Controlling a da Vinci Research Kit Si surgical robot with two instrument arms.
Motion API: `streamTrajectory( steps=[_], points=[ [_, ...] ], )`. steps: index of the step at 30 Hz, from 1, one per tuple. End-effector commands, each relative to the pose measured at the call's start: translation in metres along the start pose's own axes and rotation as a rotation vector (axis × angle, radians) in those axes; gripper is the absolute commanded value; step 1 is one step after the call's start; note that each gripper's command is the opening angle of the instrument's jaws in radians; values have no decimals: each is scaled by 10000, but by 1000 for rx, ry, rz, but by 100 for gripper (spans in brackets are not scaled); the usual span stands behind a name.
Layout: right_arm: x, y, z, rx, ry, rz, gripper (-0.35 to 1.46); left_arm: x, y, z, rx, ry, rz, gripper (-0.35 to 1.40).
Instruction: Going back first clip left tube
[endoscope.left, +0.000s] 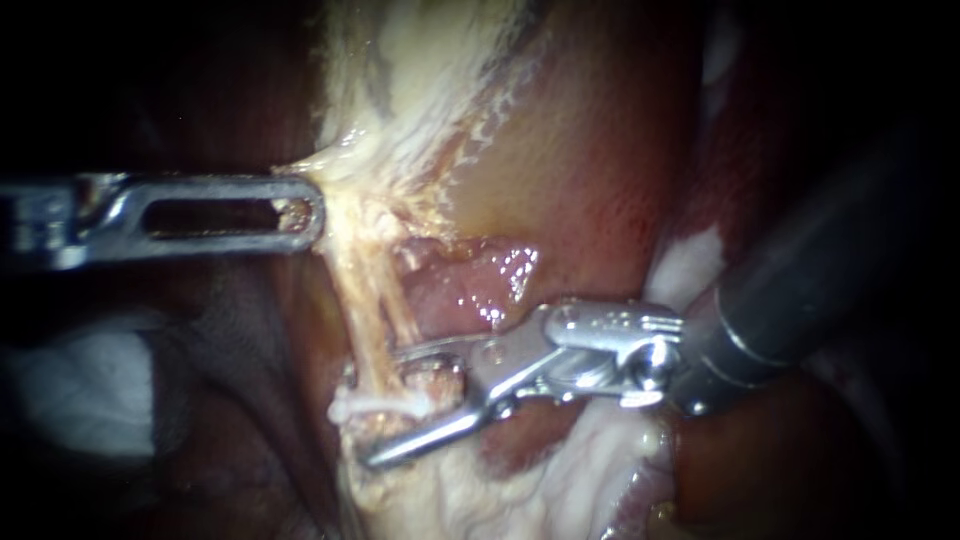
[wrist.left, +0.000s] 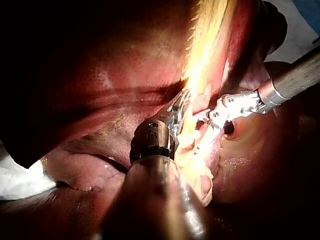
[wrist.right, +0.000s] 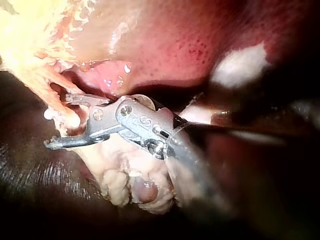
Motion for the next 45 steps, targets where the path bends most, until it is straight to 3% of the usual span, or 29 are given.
streamTrajectory(
  steps=[1,10,20,26,32,37,41,45],
  points=[
    [-1,-3,-9,-5,-2,-10,60,0,0,0,1,0,0,-35],
    [-4,-28,-70,-17,-14,-118,60,0,2,0,2,1,1,-35],
    [29,-48,-137,-60,-14,-297,60,0,3,1,2,1,2,-35],
    [44,-60,-167,-61,32,-346,60,1,3,4,1,0,2,-35],
    [49,-66,-178,-57,30,-367,59,1,7,12,1,-2,3,-35],
    [48,-64,-179,-58,30,-372,59,18,16,45,12,-4,11,-35],
    [48,-64,-179,-58,29,-372,59,31,19,79,8,18,20,-35],
    [48,-64,-179,-58,29,-372,59,33,15,101,8,26,22,-35]
  ],
)
